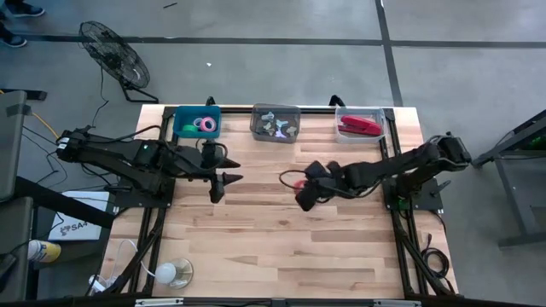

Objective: Pick and place Stapler, Stapler remover, tape
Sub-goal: Put the red tape into the blue bin

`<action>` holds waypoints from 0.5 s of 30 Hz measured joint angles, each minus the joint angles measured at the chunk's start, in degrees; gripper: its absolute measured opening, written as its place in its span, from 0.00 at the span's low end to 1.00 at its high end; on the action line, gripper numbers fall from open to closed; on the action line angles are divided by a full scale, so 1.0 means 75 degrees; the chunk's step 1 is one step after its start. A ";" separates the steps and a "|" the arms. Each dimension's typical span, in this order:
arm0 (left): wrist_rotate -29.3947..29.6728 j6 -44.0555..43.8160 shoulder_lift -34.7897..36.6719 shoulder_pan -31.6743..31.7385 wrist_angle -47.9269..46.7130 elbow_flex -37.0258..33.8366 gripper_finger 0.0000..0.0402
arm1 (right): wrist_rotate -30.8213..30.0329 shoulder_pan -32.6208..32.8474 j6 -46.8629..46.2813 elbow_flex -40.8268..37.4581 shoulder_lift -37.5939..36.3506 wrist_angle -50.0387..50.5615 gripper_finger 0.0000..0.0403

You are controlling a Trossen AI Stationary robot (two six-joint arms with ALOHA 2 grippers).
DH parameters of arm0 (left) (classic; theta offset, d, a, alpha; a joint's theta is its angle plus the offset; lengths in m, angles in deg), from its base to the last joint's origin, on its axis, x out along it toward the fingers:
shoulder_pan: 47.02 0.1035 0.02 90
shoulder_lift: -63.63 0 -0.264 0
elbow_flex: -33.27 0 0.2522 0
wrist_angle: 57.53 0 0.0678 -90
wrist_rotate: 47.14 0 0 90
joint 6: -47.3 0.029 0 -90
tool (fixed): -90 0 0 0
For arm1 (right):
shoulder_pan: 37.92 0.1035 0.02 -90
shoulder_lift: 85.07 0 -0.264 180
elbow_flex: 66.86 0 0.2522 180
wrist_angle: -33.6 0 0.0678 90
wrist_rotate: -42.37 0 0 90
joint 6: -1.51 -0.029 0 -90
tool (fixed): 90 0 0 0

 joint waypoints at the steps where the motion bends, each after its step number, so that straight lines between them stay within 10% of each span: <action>1: -0.0008 0.0058 0.0000 0.0000 0.0209 0.0000 0.45 | -0.0123 -0.0032 0.0354 0.0238 0.0000 -0.0003 0.08; 15: -0.0454 0.0660 -0.0048 0.0005 0.2848 0.0002 0.45 | -0.0597 -0.0632 0.5746 0.3490 -0.0010 -0.0798 0.08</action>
